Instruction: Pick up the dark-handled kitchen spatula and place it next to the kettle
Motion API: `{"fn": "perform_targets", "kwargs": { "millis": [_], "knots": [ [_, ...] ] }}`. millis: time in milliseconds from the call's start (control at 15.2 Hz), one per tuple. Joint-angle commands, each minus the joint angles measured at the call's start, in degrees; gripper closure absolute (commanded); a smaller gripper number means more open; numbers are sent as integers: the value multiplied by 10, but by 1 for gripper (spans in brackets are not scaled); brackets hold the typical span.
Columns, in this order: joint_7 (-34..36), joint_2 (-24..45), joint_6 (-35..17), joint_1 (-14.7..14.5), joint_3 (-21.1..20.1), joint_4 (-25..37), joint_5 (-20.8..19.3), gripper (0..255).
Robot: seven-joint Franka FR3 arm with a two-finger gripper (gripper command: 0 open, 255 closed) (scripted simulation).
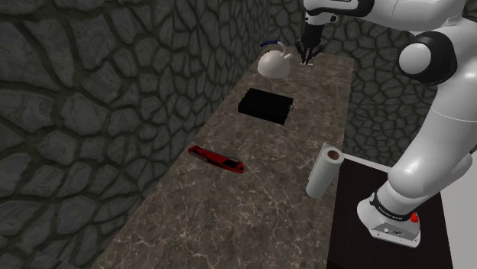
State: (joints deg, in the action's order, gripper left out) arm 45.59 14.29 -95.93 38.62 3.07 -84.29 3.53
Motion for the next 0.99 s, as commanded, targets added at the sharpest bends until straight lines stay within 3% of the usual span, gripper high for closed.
{"fn": "perform_targets", "kwargs": {
  "millis": [0,924],
  "knots": [
    [-1,0,-16,0,0,-16,0,255],
    [-6,8,-121,-1,-1,-113,2,255]
  ]
}}
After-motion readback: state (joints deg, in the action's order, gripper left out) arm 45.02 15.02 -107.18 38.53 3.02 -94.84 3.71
